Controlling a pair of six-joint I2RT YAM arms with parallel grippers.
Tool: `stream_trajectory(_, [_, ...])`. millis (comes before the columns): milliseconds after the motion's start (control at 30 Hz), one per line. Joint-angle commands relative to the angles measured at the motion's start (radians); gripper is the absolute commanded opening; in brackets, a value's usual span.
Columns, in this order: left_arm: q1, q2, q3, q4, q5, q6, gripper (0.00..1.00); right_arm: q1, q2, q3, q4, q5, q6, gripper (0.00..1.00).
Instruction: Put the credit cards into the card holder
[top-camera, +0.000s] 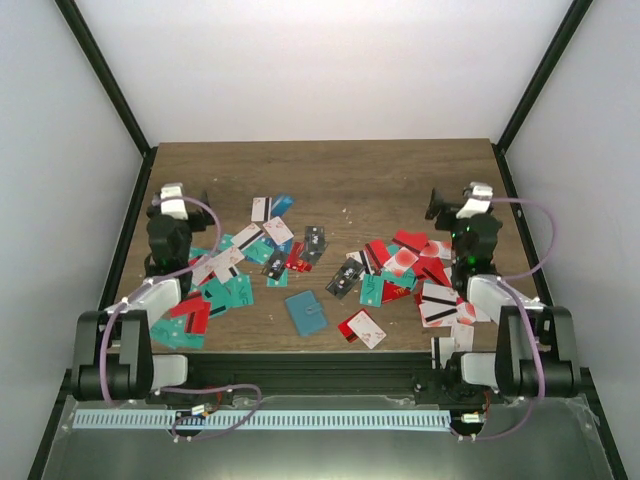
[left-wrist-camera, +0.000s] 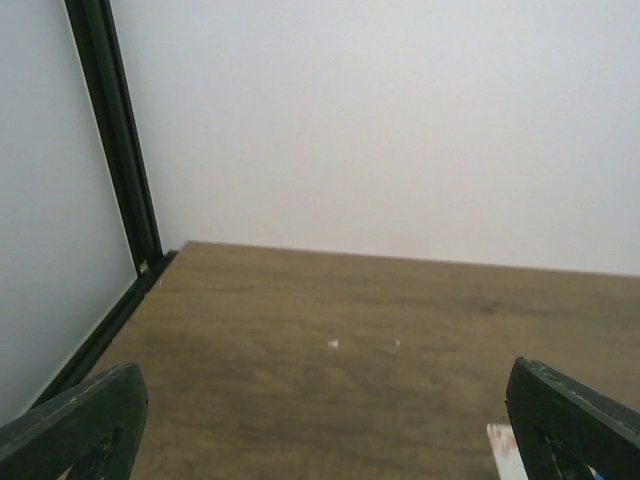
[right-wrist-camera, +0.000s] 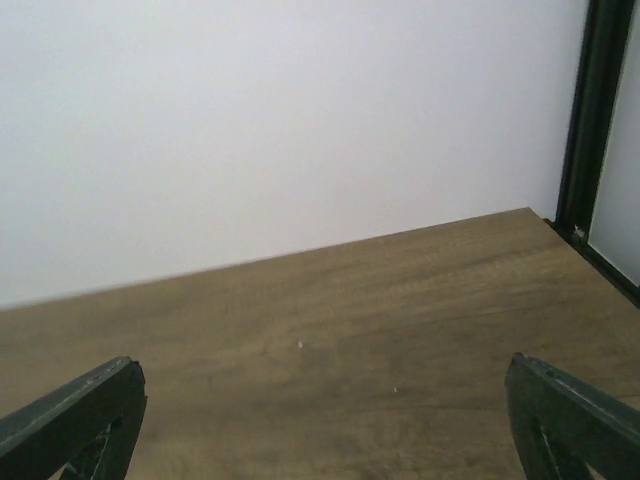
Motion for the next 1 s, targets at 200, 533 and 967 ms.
stream_trajectory(200, [-0.012, -0.133, 0.321, -0.618, -0.005, -0.166, 1.00, 0.005, -0.056, 0.377, -0.727, 0.066, 0.321, 1.00])
stream_trajectory(533, [0.032, 0.129, 0.560, -1.034, 0.425, -0.392, 1.00, 0.006, 0.053, 0.541, -1.012, -0.211, 0.371, 1.00])
stream_trajectory(967, [0.024, -0.038, 0.497, -1.432, 0.000, -0.443, 1.00, 0.122, 0.086, 0.550, -1.355, -0.228, 0.465, 1.00])
